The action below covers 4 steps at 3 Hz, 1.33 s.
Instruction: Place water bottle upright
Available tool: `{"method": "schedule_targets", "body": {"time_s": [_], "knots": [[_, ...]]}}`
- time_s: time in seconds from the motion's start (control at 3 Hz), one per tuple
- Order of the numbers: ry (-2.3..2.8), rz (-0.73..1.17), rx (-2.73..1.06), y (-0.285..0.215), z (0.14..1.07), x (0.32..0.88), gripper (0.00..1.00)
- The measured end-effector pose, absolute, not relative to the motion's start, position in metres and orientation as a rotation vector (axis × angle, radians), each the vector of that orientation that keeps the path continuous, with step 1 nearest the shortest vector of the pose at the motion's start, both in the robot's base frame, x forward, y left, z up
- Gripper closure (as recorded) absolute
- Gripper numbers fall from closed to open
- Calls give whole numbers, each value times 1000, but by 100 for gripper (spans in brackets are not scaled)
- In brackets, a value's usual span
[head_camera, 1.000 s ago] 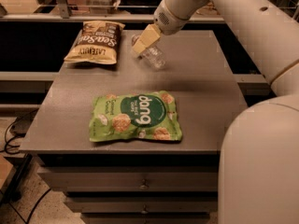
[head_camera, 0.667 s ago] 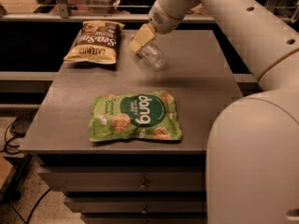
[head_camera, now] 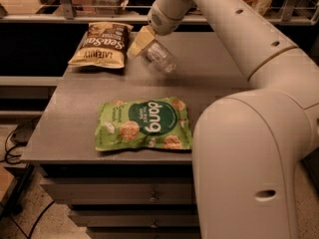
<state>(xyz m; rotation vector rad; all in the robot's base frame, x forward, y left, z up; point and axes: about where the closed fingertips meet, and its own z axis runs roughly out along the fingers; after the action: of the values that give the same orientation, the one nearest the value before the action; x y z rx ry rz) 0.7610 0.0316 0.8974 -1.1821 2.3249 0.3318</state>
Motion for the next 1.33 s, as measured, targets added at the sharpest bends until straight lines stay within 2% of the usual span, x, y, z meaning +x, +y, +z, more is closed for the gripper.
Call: {"method": "schedule_targets", "body": {"time_s": [0.67, 1.33], "knots": [[2334, 296, -1254, 51, 878, 783, 0], [2397, 288, -1234, 46, 849, 798, 0]]}}
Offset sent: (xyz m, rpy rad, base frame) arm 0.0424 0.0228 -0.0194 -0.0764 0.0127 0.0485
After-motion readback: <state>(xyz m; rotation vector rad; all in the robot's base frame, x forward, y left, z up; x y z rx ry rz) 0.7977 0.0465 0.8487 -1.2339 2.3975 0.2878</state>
